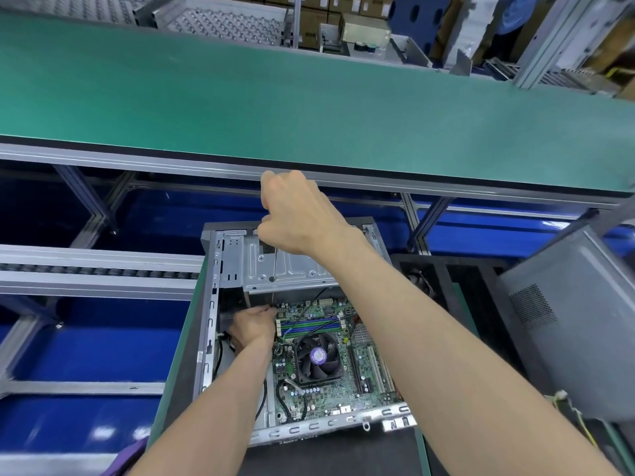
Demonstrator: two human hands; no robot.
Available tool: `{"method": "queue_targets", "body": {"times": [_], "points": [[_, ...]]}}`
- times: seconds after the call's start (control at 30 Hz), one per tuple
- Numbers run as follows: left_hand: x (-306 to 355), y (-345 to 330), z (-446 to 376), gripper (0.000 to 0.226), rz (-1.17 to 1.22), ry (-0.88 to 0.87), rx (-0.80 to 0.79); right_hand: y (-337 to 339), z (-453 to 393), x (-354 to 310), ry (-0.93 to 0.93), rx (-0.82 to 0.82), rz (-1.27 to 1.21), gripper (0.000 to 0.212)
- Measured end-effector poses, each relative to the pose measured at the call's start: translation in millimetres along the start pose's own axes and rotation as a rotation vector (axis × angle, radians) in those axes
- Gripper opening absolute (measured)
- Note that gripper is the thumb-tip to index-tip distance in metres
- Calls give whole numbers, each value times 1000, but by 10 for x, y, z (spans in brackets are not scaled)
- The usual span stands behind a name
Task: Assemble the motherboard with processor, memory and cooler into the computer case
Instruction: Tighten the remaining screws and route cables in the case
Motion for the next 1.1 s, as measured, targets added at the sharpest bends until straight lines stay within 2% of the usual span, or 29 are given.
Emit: {"method": "queue_targets", "body": {"times": [0.63,1.1], "points": [[60,0,48,27,-204,-143,14,-24,-14,-101,53,12,66,21],[11,28,94,19,47,-33,30,49,-20,26,-3,45,21,17]]}}
Point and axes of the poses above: each hand's wrist, its own z-axis away from the middle knuckle, its own y-axis out of the back of the hand, x = y × z, the point moved 6 cm from there along -z, towards the middle knuckle, and after that the axes turned 1 degree about x, right-handed, at the moved point
